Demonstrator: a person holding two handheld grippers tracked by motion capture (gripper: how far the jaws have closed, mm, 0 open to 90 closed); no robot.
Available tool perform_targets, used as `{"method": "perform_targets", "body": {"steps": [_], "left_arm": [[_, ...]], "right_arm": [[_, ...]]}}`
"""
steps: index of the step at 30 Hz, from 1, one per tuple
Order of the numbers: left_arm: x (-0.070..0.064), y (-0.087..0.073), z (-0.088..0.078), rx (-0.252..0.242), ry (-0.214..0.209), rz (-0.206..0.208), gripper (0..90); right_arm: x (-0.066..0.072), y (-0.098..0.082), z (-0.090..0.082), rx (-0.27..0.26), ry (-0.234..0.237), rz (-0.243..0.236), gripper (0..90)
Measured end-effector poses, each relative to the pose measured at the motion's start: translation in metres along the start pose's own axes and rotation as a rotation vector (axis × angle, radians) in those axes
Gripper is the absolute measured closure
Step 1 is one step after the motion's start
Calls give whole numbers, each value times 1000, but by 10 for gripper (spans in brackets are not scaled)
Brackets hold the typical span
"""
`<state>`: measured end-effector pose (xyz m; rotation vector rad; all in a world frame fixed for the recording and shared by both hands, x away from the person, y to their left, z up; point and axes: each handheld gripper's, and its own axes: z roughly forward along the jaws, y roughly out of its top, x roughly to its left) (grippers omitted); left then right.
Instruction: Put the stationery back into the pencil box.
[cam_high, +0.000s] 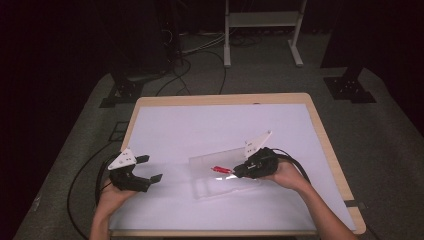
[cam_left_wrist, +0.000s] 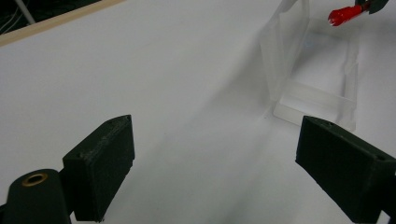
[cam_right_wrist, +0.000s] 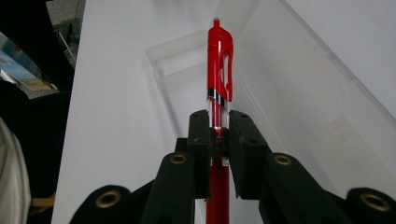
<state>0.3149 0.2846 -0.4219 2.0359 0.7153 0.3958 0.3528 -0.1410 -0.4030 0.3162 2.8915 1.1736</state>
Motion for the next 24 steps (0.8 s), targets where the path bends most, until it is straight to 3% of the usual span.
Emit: {"method": "perform_targets", "body": {"steps": [24], "left_arm": [[0,0,-1,-3,-5,0,107]], "right_arm": [[-8,-5,24,45,46,-5,787]]}}
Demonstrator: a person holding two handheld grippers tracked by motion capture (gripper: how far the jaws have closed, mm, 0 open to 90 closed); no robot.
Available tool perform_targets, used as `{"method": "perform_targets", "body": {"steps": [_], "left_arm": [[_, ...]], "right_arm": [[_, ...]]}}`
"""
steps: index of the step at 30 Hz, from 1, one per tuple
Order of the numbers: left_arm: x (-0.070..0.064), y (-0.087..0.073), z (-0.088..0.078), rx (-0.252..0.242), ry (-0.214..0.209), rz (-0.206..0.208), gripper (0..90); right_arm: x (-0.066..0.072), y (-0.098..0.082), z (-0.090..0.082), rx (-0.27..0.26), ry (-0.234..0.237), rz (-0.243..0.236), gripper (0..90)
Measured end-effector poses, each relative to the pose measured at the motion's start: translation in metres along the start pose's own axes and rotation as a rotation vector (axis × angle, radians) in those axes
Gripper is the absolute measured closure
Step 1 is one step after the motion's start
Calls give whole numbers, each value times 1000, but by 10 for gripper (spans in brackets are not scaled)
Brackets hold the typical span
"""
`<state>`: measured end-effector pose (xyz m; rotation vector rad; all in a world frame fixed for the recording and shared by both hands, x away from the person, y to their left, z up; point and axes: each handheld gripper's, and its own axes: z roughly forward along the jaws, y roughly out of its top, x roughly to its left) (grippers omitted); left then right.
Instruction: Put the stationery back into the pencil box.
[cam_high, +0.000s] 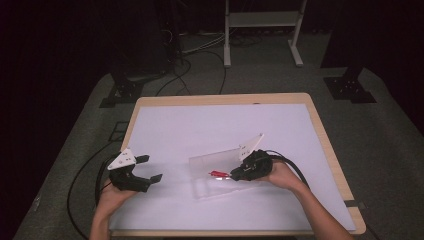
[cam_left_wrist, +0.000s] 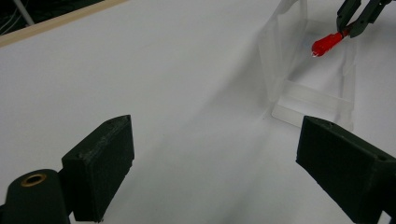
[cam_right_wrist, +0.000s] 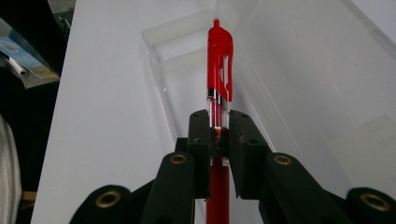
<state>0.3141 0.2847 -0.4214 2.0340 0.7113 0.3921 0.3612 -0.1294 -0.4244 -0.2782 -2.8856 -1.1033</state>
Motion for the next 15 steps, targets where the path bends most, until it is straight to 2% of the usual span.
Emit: {"method": "perform_targets", "body": {"steps": [15], "left_arm": [[0,0,-2,-12,7,-2,106]], "right_arm": [[0,-3,10,34,17,-8,787]]}}
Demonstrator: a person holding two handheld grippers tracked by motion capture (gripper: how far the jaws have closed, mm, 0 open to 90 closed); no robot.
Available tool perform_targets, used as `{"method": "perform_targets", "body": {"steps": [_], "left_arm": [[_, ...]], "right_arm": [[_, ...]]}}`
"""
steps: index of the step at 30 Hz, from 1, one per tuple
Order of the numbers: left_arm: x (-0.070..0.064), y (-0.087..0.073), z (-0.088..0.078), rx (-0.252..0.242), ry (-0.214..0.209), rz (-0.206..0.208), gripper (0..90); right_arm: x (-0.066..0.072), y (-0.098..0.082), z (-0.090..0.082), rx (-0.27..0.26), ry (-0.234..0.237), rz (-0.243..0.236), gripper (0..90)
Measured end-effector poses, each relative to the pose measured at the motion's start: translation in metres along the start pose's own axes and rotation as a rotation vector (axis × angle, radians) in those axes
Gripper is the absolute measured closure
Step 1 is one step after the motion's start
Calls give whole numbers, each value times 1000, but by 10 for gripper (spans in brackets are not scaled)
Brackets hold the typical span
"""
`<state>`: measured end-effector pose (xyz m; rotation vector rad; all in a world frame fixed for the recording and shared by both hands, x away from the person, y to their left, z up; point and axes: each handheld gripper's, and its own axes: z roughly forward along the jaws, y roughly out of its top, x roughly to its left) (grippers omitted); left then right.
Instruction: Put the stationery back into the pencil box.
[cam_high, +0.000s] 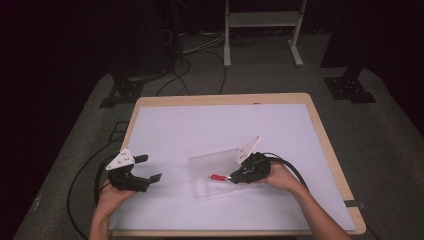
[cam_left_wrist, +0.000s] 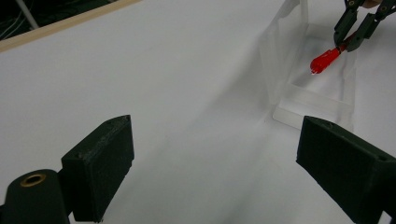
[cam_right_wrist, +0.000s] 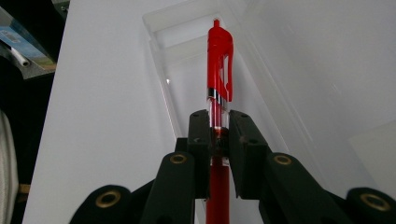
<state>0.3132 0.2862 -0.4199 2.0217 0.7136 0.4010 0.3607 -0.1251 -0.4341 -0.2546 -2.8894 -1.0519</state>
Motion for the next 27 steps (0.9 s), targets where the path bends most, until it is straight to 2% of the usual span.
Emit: {"method": "perform_targets", "body": {"steps": [27], "left_arm": [[0,1,-2,-9,5,3,106]], "right_arm": [[-7,-5,11,35,5,-4,786]]}}
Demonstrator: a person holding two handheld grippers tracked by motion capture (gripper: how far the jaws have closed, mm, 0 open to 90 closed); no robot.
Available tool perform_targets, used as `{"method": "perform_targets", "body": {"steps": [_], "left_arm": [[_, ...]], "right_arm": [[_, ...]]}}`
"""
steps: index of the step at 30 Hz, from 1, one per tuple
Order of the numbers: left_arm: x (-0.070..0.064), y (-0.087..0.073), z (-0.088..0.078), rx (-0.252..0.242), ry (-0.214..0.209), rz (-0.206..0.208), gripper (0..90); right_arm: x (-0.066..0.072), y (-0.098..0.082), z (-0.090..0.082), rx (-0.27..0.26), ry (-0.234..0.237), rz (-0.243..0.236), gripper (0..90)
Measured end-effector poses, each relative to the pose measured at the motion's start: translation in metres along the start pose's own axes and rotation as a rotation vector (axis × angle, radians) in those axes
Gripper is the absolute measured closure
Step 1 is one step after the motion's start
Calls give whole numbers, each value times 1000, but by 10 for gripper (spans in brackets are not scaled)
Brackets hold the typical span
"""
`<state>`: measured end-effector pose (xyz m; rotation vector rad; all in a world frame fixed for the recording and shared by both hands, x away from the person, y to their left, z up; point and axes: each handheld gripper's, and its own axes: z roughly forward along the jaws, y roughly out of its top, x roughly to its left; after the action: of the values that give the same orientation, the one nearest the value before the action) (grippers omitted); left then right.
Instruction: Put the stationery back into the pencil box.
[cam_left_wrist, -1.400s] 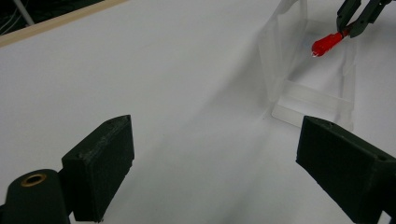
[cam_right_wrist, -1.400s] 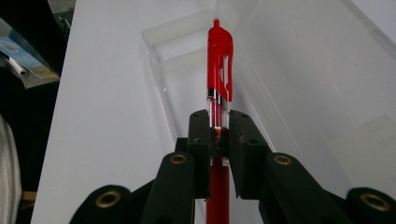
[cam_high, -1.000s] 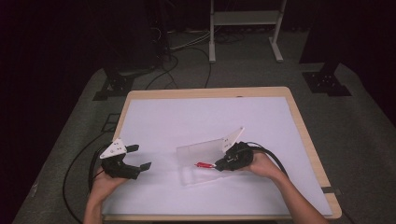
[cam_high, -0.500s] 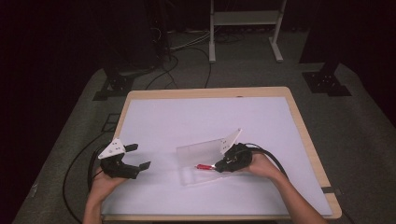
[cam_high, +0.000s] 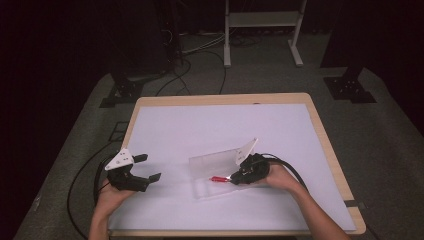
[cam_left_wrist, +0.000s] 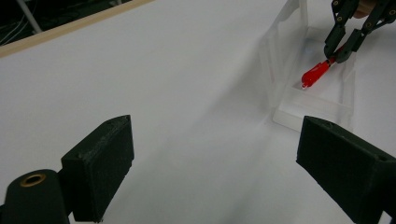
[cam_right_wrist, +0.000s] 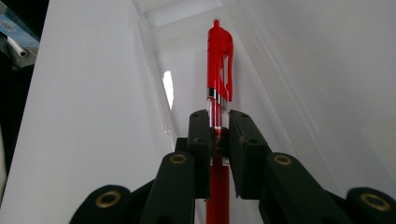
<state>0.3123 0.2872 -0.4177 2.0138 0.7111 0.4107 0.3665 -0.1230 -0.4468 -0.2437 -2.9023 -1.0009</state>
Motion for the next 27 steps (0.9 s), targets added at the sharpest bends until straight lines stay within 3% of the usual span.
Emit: {"method": "perform_targets", "body": {"steps": [21,27], "left_arm": [[1,0,-1,-9,-4,-4,105],[1,0,1,0,-7,-2,103]], "right_arm": [[-5,-3,8,-10,24,27,783],[-4,-3,9,-6,24,23,746]]}}
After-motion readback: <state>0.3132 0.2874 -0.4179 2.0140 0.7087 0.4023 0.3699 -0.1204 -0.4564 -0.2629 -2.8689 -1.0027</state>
